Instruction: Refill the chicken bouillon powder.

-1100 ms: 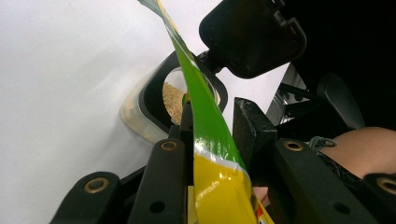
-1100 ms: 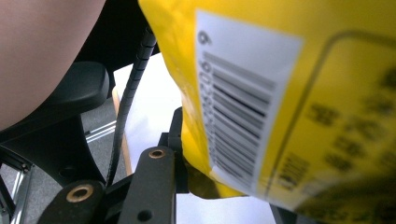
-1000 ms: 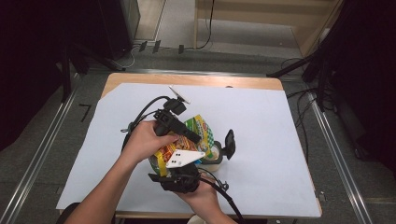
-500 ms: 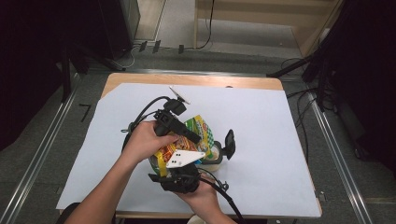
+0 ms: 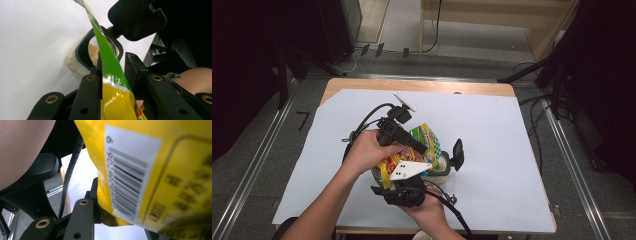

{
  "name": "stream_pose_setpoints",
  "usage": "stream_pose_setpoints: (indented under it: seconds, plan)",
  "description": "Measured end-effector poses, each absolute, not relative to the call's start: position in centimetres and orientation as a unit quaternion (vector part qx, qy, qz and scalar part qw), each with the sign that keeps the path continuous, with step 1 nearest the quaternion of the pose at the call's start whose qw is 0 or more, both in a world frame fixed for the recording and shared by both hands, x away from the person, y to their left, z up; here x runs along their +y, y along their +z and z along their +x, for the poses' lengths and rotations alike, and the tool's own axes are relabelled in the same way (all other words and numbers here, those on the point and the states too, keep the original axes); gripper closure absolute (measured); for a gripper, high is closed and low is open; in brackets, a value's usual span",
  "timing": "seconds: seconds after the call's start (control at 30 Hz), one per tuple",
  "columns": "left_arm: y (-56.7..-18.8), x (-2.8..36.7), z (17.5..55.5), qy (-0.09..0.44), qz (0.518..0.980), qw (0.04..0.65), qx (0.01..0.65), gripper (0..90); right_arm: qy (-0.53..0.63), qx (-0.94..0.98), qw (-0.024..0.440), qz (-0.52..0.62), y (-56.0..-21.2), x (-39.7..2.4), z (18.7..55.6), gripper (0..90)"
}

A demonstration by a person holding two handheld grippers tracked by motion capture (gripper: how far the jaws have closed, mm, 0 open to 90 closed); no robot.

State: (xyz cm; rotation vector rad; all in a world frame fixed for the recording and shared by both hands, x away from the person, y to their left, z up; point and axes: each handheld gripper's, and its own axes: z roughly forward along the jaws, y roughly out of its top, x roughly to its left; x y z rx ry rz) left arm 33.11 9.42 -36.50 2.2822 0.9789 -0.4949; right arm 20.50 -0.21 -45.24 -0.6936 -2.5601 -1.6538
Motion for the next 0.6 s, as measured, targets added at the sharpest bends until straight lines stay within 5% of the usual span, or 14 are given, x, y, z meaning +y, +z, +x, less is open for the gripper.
stream_pose_setpoints:
  seconds: [0.6]
  plan:
    - [-35.58,9.46,32.60,-0.166,0.863,0.300,0.370,73.4,-0.543,-0.811,0.011,-0.220,-45.06,0.03,20.46,71.0]
